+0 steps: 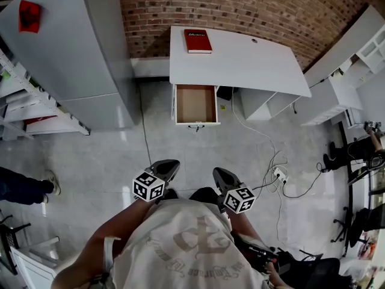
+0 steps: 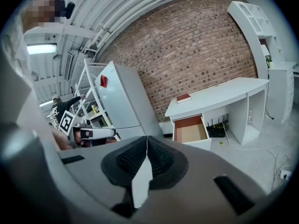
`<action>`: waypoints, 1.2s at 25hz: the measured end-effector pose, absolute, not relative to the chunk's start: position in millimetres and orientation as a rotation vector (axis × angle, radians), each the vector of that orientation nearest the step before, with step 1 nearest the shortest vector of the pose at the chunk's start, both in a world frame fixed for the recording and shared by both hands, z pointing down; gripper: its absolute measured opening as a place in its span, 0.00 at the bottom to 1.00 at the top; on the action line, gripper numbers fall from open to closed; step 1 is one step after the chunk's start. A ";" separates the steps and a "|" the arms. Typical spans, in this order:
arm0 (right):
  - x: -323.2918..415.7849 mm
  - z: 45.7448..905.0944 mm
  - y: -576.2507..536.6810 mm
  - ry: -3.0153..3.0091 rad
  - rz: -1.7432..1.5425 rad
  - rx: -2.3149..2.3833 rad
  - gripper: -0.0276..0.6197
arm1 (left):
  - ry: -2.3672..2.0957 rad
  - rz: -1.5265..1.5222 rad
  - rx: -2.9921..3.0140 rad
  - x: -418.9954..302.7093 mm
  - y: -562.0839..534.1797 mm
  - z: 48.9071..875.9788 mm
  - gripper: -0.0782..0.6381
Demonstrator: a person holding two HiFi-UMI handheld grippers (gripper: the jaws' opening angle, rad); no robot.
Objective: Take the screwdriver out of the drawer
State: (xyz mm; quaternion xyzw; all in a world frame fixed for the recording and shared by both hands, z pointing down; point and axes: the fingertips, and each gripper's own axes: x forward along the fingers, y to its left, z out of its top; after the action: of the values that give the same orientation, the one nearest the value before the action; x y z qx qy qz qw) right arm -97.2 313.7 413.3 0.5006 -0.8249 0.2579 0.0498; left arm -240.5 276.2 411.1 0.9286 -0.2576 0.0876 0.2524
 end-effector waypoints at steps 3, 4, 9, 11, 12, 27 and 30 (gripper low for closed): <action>-100.8 411.8 305.7 -2.513 0.780 1.514 0.05 | -0.718 0.231 2.511 -246.6 273.6 412.9 0.13; -102.3 412.2 303.6 -2.513 0.780 1.506 0.05 | -0.722 0.229 2.506 -247.6 273.7 414.1 0.13; -109.8 418.0 290.5 -2.514 0.795 1.459 0.05 | -0.751 0.228 2.471 -253.2 268.7 423.2 0.13; -109.5 418.7 283.2 -2.524 0.797 1.446 0.05 | -0.762 0.230 2.464 -252.5 263.4 425.0 0.13; -108.9 419.1 280.0 -2.531 0.799 1.440 0.05 | -0.767 0.232 2.461 -251.8 260.8 425.6 0.13; -76.8 420.1 189.1 -2.573 0.834 1.397 0.05 | -0.797 0.282 2.445 -216.7 173.7 420.5 0.13; -66.7 420.3 168.4 -2.578 0.836 1.382 0.05 | -0.801 0.307 2.453 -204.9 154.7 418.3 0.13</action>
State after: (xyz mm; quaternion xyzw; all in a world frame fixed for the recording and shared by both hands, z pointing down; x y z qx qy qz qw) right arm -66.7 168.4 420.3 0.4537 -0.8464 0.2744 0.0495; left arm -204.9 154.7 418.3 0.9095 -0.2968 0.1139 0.2679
